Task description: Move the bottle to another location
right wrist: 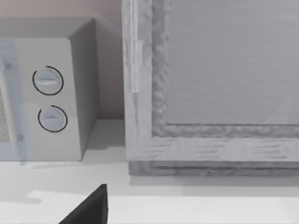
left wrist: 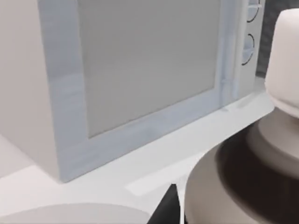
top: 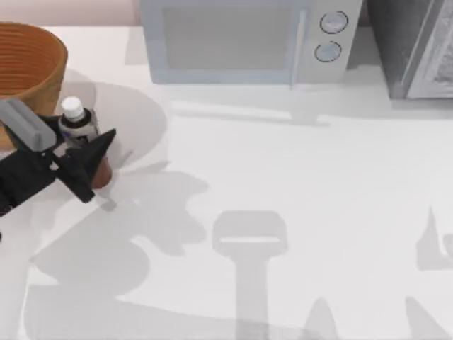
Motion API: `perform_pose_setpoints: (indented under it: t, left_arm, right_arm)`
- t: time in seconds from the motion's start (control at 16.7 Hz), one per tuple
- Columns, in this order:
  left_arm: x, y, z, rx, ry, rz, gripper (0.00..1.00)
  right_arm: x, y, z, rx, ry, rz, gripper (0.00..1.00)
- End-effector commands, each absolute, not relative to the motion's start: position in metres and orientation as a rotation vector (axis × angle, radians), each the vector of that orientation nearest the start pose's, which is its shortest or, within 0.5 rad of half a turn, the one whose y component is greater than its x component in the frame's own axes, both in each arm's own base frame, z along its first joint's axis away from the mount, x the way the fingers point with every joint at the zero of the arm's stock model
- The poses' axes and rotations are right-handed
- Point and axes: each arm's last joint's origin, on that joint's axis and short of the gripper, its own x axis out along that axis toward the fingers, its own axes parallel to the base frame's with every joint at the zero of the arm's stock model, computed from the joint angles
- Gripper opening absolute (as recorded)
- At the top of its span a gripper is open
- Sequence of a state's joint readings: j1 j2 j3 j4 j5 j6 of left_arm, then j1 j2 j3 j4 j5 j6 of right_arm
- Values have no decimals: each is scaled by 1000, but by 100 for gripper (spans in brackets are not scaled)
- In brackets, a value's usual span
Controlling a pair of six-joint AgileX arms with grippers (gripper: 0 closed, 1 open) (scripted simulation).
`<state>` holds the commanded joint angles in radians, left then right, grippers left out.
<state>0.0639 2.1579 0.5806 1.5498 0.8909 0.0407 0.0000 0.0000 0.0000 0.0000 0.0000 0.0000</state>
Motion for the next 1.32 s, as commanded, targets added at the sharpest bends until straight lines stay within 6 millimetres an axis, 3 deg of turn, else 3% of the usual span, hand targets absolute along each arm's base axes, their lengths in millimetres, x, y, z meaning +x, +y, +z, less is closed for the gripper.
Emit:
perform_pose_setpoints:
  t: [0.18,0.42,1.2,1.32]
  left_arm:
    - [330,-15,57,15,1,-800,0]
    - [331,-17,55,16,-1,-799,0]
    - [331,-17,55,16,-1,-799,98]
    - [331,-17,55,16,-1,-799,100]
  right_arm:
    - [106,-1,160,0,0,0,100]
    - [106,-1,160,0,0,0,100]
    - [106,-1,160,0,0,0,100]
    - [106,-1,160,0,0,0,100]
